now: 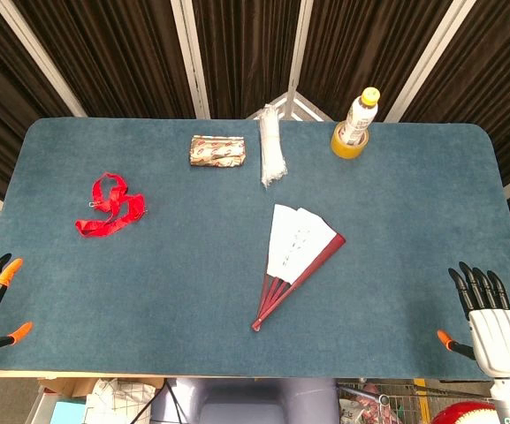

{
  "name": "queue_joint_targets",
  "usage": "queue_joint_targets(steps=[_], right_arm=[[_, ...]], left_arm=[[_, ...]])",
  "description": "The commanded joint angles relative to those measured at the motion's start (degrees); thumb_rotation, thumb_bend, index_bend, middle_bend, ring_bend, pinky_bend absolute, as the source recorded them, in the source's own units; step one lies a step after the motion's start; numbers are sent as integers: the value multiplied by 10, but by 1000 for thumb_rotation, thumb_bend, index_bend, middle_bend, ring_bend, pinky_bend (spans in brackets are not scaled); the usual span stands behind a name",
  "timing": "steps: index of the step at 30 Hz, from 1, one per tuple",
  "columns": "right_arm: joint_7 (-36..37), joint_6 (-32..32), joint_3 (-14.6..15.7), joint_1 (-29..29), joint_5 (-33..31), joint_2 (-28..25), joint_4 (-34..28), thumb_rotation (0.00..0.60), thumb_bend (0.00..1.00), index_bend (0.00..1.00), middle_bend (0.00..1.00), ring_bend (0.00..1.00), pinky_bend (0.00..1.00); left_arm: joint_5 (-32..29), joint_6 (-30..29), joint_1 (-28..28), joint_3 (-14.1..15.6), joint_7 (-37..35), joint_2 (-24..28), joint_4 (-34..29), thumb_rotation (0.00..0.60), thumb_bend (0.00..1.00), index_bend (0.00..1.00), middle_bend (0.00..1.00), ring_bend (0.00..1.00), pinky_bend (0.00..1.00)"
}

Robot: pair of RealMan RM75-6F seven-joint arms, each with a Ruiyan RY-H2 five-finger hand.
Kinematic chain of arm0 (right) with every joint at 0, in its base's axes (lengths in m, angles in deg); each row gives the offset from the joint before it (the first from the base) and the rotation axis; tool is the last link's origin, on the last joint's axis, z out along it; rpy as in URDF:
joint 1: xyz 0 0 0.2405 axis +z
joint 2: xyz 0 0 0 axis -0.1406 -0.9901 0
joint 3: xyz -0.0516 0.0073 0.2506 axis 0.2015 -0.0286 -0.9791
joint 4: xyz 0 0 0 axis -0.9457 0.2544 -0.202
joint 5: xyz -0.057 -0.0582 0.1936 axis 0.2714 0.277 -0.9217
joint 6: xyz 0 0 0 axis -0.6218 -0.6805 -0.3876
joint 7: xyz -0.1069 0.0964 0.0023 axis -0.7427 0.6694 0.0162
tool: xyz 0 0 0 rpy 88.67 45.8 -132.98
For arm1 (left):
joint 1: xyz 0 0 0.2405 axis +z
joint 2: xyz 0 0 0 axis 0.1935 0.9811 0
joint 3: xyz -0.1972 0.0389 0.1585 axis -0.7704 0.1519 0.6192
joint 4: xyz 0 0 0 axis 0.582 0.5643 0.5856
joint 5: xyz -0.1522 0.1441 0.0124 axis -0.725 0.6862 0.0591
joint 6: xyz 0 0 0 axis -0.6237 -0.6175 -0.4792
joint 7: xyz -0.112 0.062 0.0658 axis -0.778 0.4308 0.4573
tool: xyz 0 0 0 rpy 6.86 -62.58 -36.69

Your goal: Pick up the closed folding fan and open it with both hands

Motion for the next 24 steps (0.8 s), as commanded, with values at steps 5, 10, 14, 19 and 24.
queue_joint_targets(steps=[5,10,14,19,24], right_arm=[[0,0,1,0,1,0,-1,600,125,0,0,0,0],[3,2,2,0,7,-1,-2,600,125,0,0,0,0],[11,4,4,4,21,2,-2,600,125,0,0,0,0],[49,16,-1,18,52,22,8,600,125,5,0,0,0],[85,1,-15,51,72,57,32,600,124,200,11,0,0]], left_arm=[[1,0,0,0,0,0,0,600,0,0,0,0,0],[3,-5,2,1,-1,1,0,600,0,0,0,0,0],[3,-4,2,1,-3,1,0,600,0,0,0,0,0],[1,-1,1,1,-2,1,-2,600,0,0,0,0,0],[6,-10,3,0,-6,1,0,600,0,0,0,0,0]])
